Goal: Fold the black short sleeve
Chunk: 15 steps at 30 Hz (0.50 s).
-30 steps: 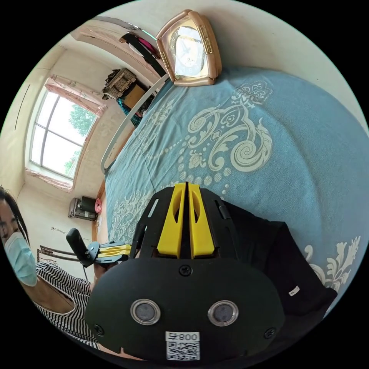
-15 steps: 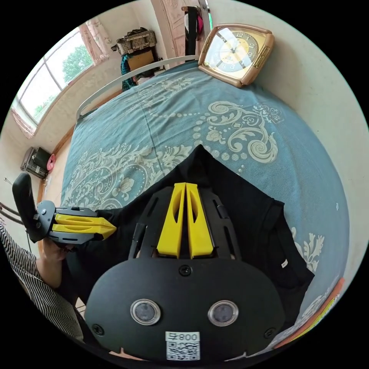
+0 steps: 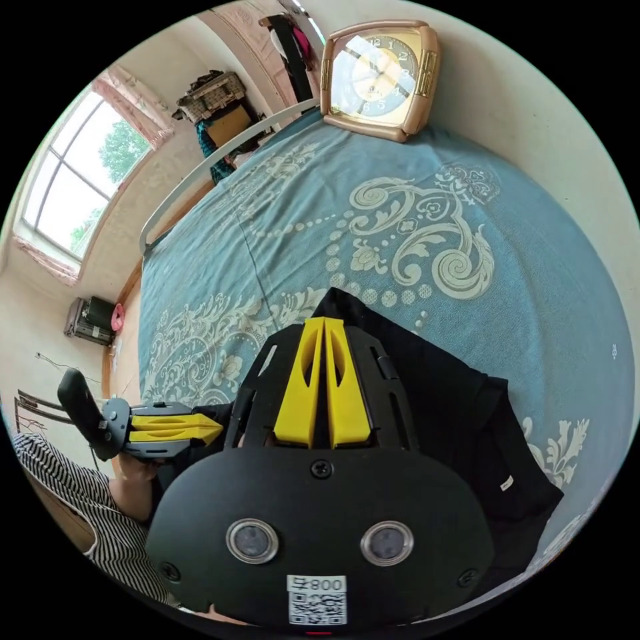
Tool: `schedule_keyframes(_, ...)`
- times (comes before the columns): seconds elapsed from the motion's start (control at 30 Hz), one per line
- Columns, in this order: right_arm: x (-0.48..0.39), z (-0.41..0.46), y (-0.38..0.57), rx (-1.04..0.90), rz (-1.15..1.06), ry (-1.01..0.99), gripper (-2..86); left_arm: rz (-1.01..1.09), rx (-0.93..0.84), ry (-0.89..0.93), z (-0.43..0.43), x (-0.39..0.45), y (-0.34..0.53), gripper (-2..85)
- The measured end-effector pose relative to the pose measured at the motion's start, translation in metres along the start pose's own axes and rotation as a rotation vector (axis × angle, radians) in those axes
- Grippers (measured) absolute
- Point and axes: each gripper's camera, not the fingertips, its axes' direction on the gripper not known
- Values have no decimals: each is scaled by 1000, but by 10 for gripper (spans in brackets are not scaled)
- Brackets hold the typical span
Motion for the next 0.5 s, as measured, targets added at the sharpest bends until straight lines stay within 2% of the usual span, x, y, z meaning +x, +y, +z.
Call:
schedule_keyframes(0.13, -27, -22, 34, 32, -91, -43, 1, -11, 15, -37, -5, -1, 3, 1)
schedule_keyframes(0.23, -48, -17, 63, -24, -144, -51, 0, -24, 16, -29, -5, -3, 5, 1)
schedule_keyframes(0.33, -53, 7, 77, -113, -134, -14, 0, -33, 30, -35, -7, -2, 7, 1)
schedule_keyframes(0.4, -50, 7, 80, -77, -107, -52, 0, -25, 54, -39, -10, 0, 9, 1)
schedule_keyframes(0.5, -51, 10, 81, -76, -97, -60, 0, 12, 104, 63, -16, 5, 9, 1)
